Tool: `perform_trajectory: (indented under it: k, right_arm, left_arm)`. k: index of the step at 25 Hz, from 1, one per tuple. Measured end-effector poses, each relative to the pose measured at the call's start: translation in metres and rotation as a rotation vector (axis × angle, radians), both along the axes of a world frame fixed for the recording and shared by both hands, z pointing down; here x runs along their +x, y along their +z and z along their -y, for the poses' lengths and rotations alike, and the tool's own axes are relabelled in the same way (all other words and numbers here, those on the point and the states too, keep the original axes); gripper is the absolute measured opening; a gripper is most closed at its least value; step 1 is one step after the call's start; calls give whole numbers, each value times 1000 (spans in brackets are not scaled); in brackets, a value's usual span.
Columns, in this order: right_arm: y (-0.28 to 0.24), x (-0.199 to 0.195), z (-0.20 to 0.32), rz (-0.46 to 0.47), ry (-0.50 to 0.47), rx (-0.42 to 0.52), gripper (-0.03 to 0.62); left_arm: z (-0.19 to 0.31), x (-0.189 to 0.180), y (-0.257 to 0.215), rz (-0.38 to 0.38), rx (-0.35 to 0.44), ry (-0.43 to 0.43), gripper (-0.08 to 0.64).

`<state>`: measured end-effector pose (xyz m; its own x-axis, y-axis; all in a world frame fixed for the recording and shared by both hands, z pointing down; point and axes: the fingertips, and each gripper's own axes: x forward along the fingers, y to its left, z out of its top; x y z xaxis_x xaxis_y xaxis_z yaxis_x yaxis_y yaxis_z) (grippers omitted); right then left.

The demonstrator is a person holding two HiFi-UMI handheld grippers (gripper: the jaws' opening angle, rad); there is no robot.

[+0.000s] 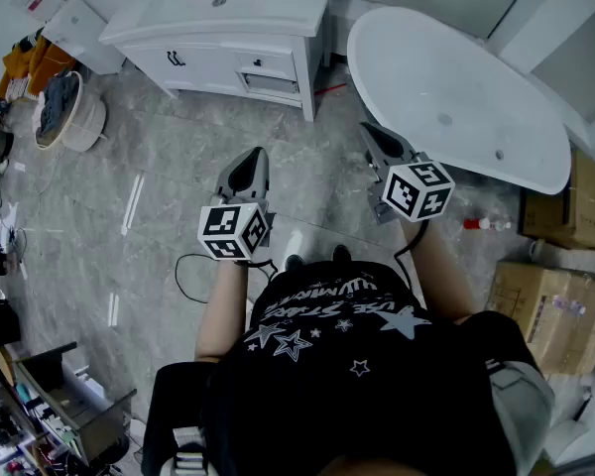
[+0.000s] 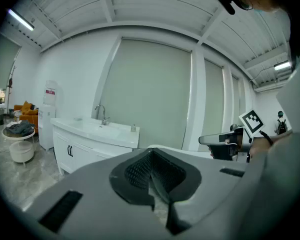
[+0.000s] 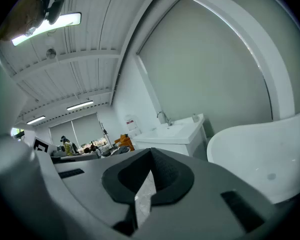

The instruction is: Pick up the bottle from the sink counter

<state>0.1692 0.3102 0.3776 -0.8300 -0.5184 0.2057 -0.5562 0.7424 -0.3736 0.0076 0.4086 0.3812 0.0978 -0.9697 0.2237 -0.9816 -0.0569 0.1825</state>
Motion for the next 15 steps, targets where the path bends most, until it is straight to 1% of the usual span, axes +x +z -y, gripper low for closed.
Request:
perform_trajectory:
  k: [6, 11, 15]
  right_arm:
    - [2, 3, -3, 1, -23, 1, 6]
    - [6, 9, -6, 1, -41, -4, 6]
    - [9, 19, 1, 7, -32, 0, 6]
  left_arm:
    - [-1, 7, 2, 4, -9, 0, 8]
    - [-4, 12, 6, 4, -21, -18, 8]
    - [-5, 17, 11, 9, -27, -40, 8]
